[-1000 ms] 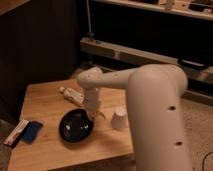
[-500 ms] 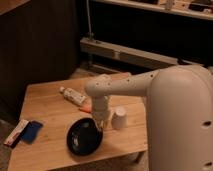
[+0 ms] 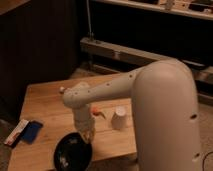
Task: Drag the ceramic bowl in a circle
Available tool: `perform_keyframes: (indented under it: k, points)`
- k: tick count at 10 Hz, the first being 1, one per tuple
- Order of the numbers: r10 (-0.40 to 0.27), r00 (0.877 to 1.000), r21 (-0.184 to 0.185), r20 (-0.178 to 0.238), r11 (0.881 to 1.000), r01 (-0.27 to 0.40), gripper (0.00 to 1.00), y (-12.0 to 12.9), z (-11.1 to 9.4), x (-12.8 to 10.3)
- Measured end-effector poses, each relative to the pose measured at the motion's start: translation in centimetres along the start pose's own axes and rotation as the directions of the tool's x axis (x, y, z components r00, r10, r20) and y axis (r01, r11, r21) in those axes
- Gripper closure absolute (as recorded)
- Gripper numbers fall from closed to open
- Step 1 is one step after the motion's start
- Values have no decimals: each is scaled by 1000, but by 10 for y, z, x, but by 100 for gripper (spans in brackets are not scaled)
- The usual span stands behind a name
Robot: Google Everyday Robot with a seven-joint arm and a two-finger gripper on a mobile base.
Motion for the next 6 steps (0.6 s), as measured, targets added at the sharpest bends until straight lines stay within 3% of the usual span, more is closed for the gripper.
perform_keyframes:
  k: [2, 6]
  points:
    - [-75, 997, 9, 10, 997, 75, 100, 20, -6, -17]
    - [-114, 991, 4, 71, 993, 114, 100, 31, -20, -75]
